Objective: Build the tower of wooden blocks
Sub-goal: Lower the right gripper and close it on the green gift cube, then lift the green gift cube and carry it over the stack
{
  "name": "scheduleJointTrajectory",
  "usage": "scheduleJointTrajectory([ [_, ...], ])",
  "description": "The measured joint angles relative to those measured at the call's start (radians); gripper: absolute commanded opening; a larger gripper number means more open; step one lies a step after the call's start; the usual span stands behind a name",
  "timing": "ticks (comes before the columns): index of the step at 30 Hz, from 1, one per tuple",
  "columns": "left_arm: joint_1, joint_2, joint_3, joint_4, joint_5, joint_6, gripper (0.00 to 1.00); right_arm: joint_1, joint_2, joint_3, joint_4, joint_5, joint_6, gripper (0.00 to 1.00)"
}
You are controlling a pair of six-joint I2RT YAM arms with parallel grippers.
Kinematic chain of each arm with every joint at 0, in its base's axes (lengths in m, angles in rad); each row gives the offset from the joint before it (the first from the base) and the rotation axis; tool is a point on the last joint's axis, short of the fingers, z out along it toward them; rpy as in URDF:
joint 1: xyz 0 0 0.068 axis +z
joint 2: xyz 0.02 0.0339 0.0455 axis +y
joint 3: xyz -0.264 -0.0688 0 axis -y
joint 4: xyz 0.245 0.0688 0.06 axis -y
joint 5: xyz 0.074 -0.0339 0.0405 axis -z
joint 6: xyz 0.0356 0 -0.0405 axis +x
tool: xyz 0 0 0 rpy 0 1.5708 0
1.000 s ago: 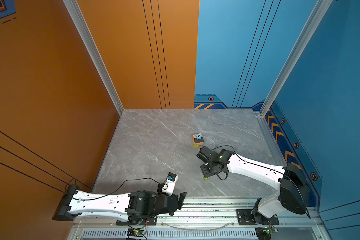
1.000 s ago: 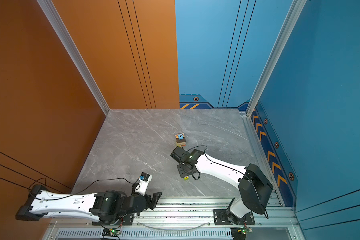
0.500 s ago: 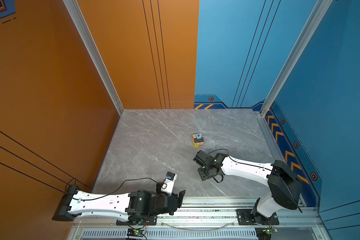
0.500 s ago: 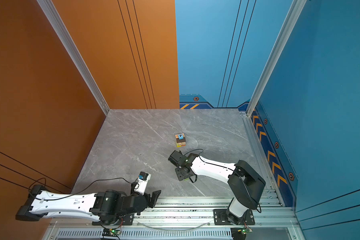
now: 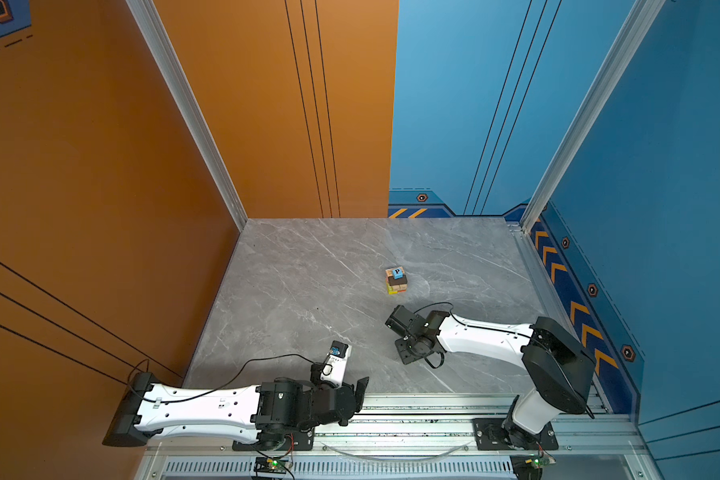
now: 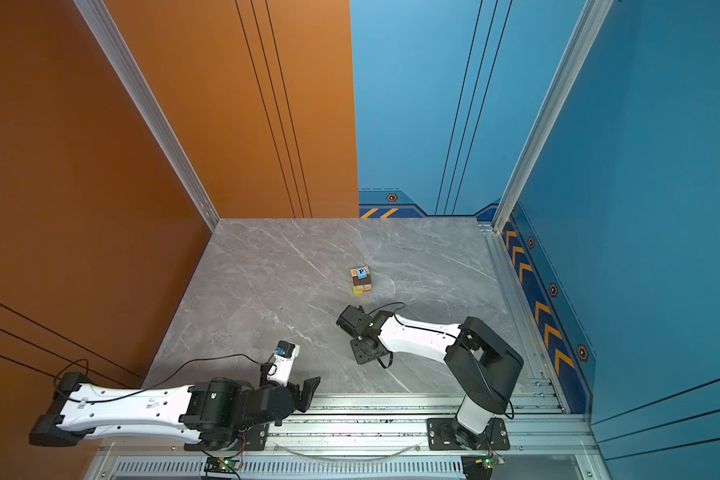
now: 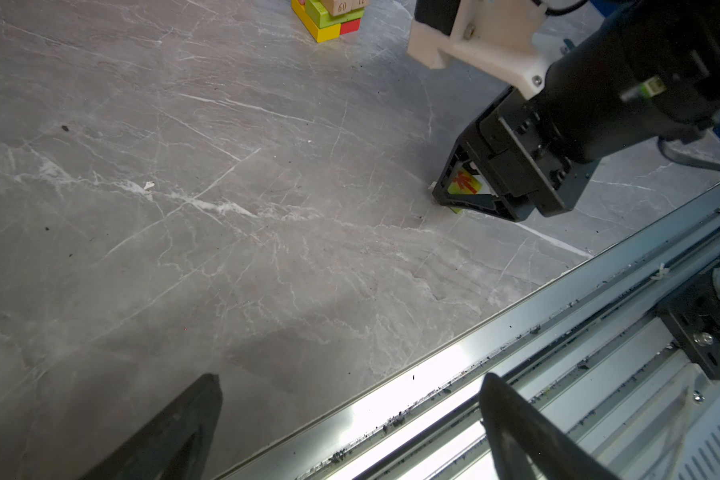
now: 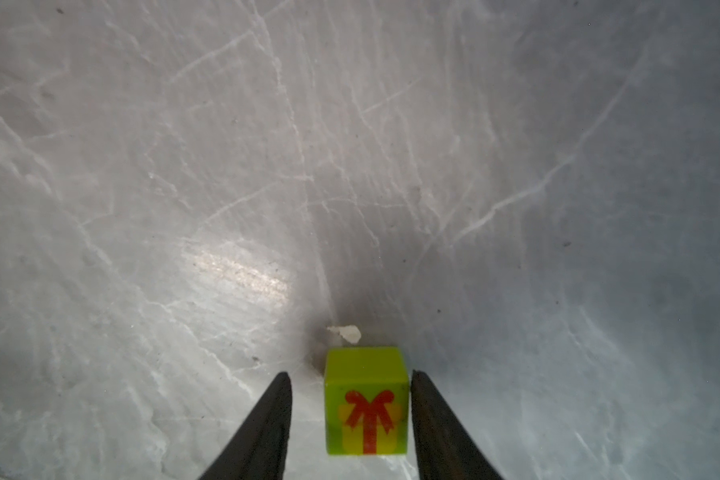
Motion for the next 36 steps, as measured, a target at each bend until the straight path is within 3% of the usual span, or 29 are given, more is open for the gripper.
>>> scheduleJointTrajectory([
  [12,0.001,0.000,0.000,0.000,0.003,0.000,0.98,0.000,0.016,-0.009,0.008,-0.005,0.008,0.28],
  [21,0.030,0.002,0.000,0.000,0.007,0.003,0.98,-0.003,0.015,-0.002,-0.009,-0.002,0.006,0.26],
  [29,0.114,-0.005,0.002,0.000,0.046,0.040,0.98,-0.068,-0.006,0.110,-0.098,0.004,-0.024,0.26],
  [36,0.257,-0.019,0.017,0.001,0.131,0.112,0.98,-0.165,-0.011,0.256,-0.155,0.004,-0.074,0.26],
])
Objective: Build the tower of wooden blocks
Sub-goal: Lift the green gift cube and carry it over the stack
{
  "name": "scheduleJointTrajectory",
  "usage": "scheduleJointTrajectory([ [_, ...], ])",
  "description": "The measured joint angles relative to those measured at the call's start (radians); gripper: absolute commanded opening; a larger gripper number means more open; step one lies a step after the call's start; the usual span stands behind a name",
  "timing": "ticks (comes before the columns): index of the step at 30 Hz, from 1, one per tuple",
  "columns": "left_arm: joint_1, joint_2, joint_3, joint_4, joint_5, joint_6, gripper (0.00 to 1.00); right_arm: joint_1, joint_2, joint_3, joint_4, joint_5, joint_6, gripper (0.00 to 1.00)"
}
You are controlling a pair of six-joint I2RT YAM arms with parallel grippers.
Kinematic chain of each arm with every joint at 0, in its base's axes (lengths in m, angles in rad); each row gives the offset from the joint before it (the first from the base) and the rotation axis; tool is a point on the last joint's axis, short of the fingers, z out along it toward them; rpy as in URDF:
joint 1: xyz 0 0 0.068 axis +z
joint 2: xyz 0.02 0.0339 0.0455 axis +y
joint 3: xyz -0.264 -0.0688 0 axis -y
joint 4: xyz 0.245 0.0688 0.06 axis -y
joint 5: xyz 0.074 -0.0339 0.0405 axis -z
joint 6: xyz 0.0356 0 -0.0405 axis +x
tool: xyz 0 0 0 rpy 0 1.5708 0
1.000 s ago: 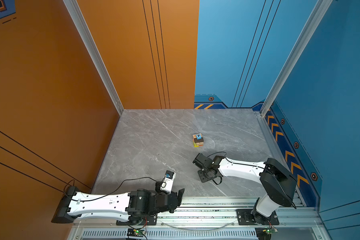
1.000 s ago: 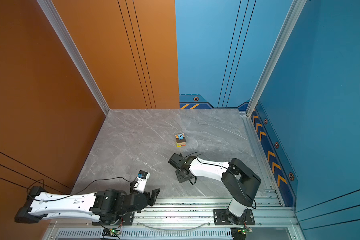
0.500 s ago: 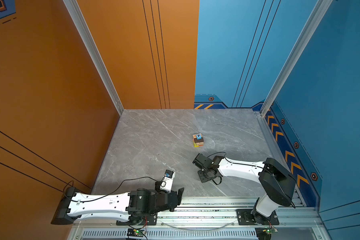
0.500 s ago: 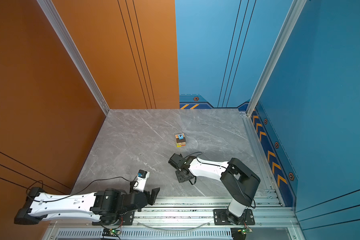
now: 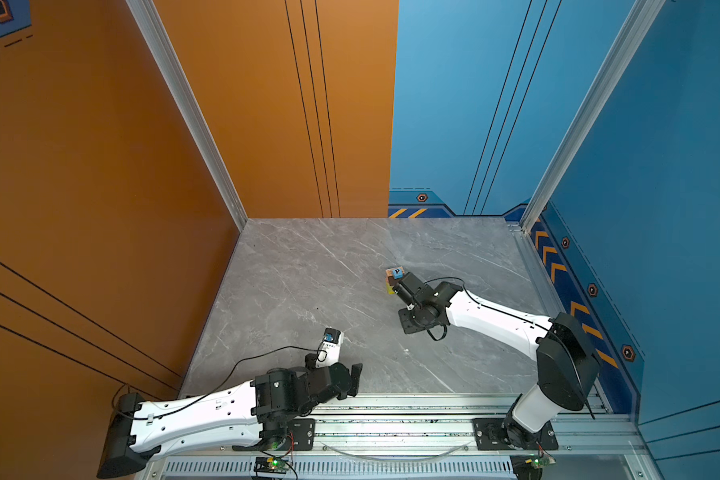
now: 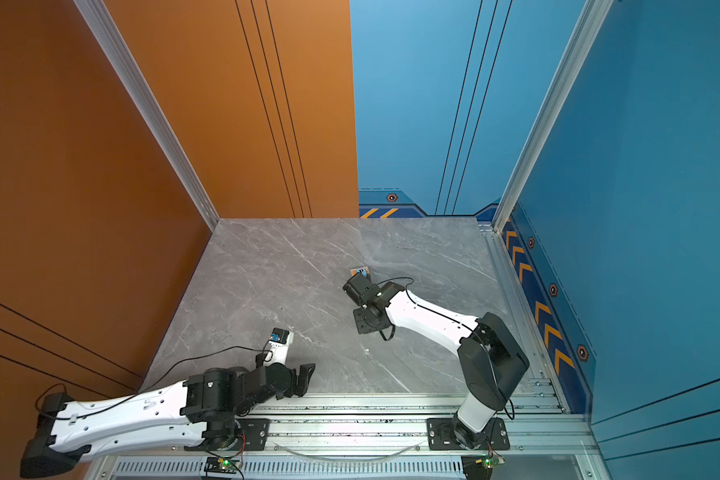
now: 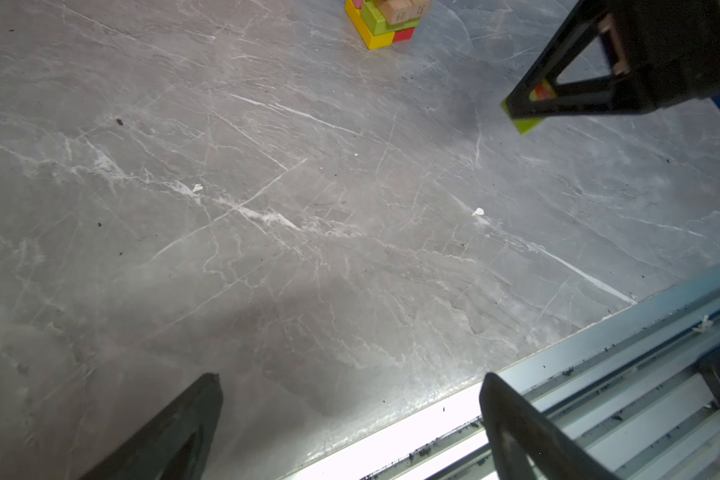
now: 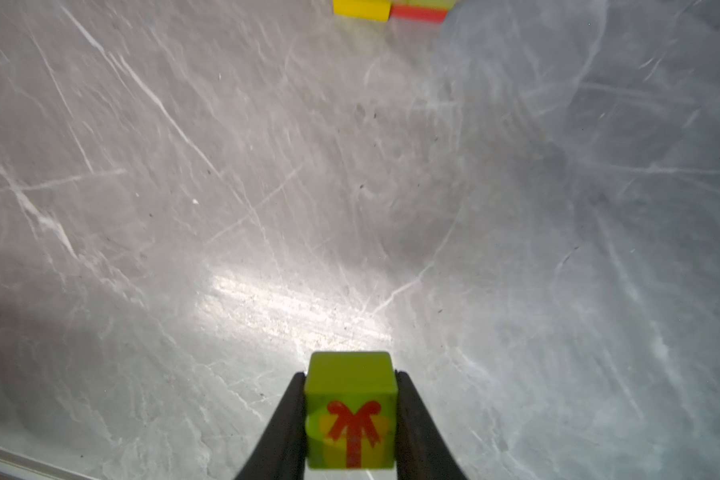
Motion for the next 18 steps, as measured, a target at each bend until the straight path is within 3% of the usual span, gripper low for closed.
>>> scheduleJointTrajectory([
  [10,0.249,0.099,0.116,0.019,0.164,0.153,0.98,-0.119,0.134,0.290,-0.074,-0.011,-0.079,0.26],
  [18,0.383,0.241,0.230,0.059,0.285,0.251,0.98,-0.170,0.291,0.478,-0.135,-0.039,-0.134,0.26],
])
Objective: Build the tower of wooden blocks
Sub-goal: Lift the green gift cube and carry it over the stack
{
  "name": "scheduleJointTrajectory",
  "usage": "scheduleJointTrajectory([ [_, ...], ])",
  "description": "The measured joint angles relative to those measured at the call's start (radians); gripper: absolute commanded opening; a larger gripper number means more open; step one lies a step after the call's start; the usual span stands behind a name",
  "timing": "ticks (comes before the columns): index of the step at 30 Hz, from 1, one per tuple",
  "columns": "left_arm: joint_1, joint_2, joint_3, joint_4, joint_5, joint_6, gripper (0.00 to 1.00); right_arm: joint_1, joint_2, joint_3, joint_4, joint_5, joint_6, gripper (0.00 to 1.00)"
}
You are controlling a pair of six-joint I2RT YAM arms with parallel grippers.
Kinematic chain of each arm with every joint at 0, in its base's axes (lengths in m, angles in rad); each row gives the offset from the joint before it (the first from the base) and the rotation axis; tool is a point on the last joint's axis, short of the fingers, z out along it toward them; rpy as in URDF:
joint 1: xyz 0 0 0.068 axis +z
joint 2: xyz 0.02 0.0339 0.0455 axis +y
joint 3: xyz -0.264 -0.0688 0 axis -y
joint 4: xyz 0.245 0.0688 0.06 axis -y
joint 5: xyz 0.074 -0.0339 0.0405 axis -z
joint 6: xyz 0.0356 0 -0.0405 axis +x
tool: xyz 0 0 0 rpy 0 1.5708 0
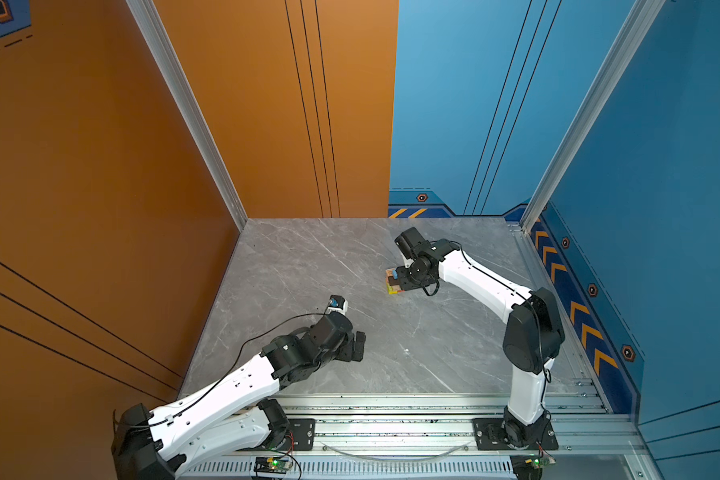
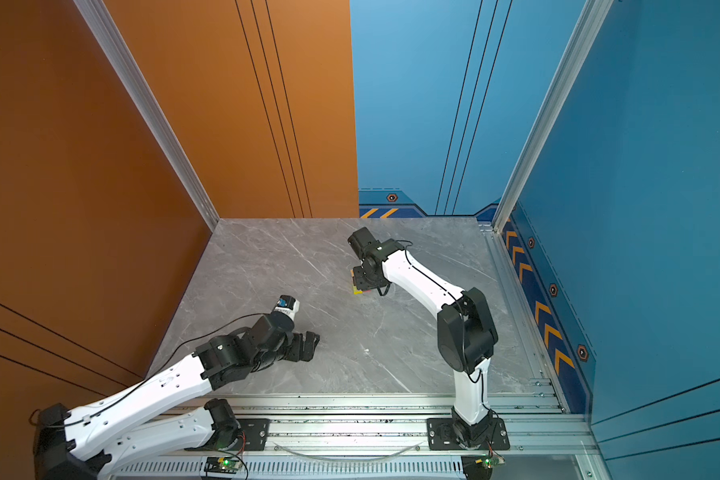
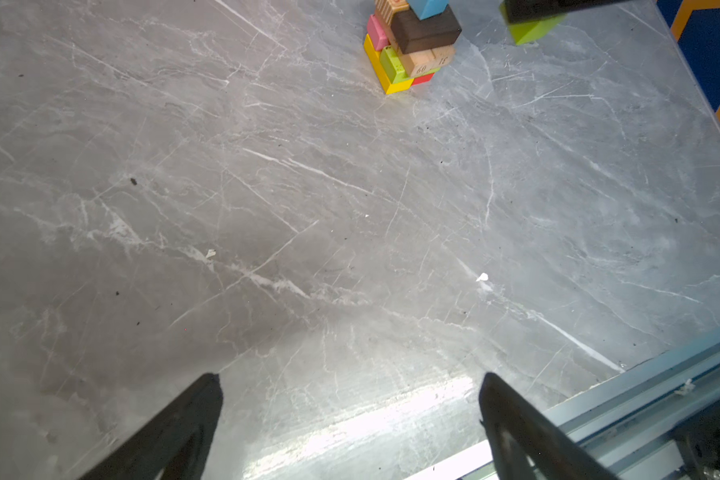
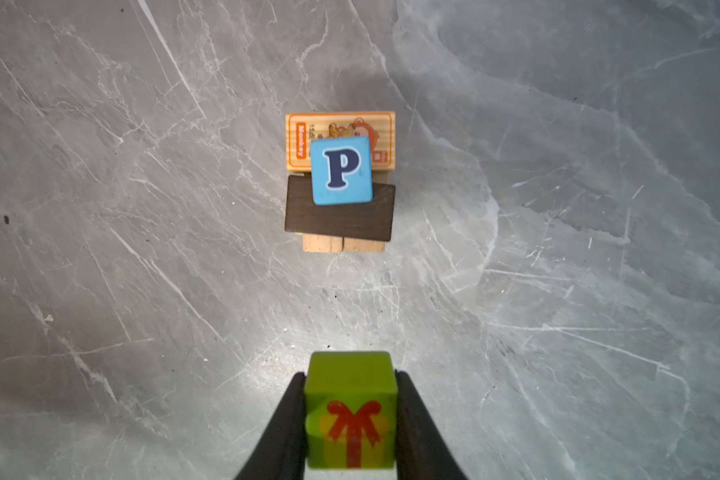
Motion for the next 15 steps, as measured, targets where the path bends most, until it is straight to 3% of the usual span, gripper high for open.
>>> scheduleJointTrajectory([
  [15,0.123,0.097,0.074,0.052,0.117,0.074,0.98,-0.034,0.230,0.359,-0.123,-0.037,-0.077,0.26],
])
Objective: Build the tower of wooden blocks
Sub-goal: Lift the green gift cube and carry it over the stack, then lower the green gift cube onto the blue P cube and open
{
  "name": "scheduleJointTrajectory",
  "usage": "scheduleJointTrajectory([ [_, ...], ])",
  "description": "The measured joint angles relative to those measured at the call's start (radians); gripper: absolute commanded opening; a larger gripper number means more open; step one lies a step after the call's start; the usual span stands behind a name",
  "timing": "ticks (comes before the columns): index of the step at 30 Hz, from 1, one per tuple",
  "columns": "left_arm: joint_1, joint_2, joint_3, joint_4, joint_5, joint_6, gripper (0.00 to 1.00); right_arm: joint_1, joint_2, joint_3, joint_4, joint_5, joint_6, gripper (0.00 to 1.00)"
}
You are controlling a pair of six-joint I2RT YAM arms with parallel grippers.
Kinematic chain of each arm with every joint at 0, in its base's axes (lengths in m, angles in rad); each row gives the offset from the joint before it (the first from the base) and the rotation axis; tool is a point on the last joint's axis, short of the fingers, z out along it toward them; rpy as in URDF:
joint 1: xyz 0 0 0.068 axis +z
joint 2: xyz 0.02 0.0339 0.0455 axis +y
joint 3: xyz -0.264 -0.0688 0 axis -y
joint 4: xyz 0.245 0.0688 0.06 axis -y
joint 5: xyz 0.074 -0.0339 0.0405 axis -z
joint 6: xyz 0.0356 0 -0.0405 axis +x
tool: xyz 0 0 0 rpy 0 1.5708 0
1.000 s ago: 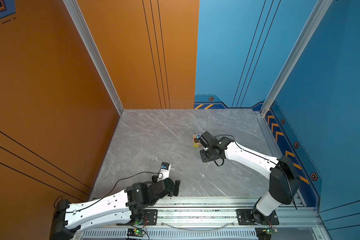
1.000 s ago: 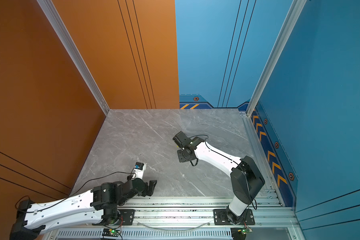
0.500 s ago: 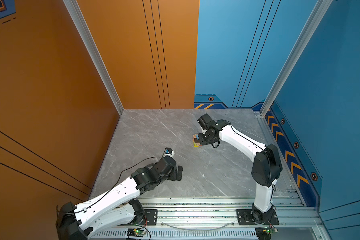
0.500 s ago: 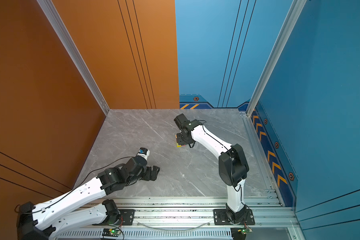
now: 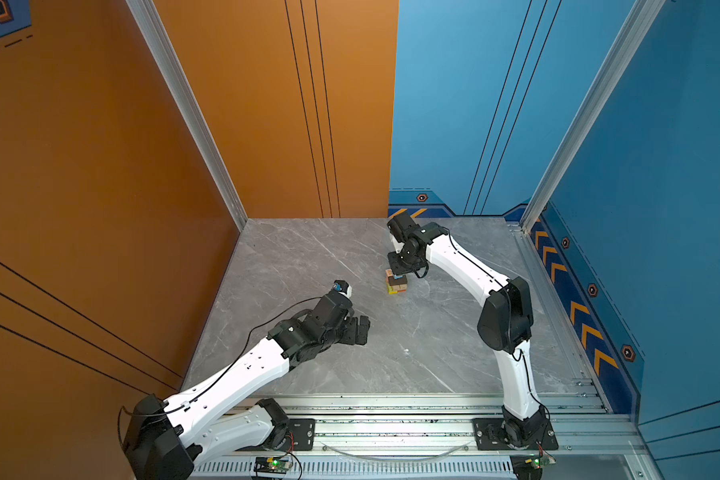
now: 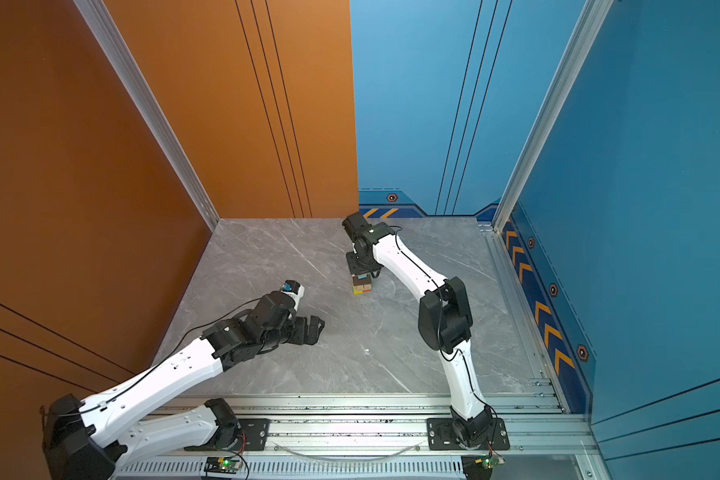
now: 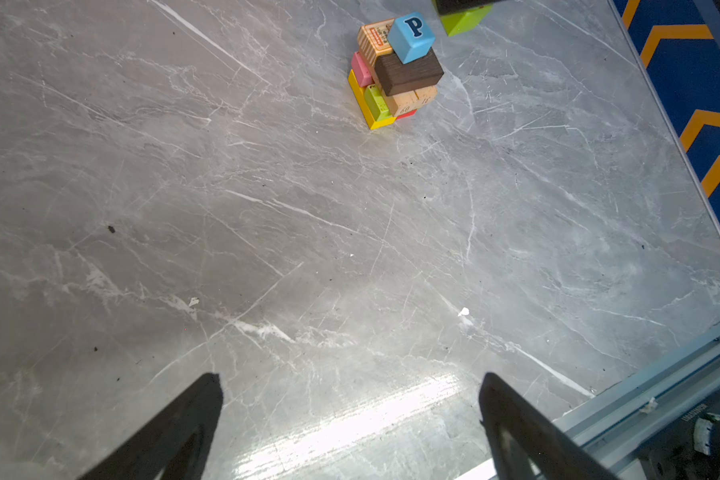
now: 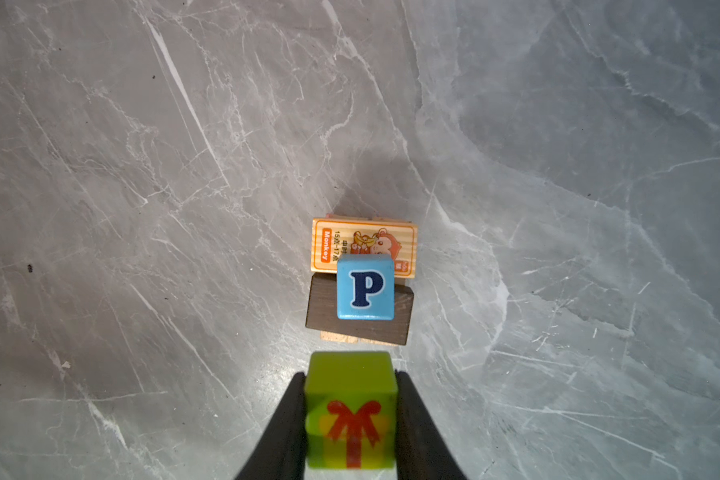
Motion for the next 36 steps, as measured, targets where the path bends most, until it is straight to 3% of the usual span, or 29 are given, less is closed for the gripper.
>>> scheduleJointTrajectory([
  [12,0.074,0.002,0.000,0.003,0.041,0.018,0.98,-0.018,0.073,0.130,-0.046,-0.035,-0.016,0.26],
  [36,0.095,0.047,0.000,0.024,0.068,0.019,0.98,-0.041,0.105,0.136,-0.063,-0.060,-0.029,0.26],
])
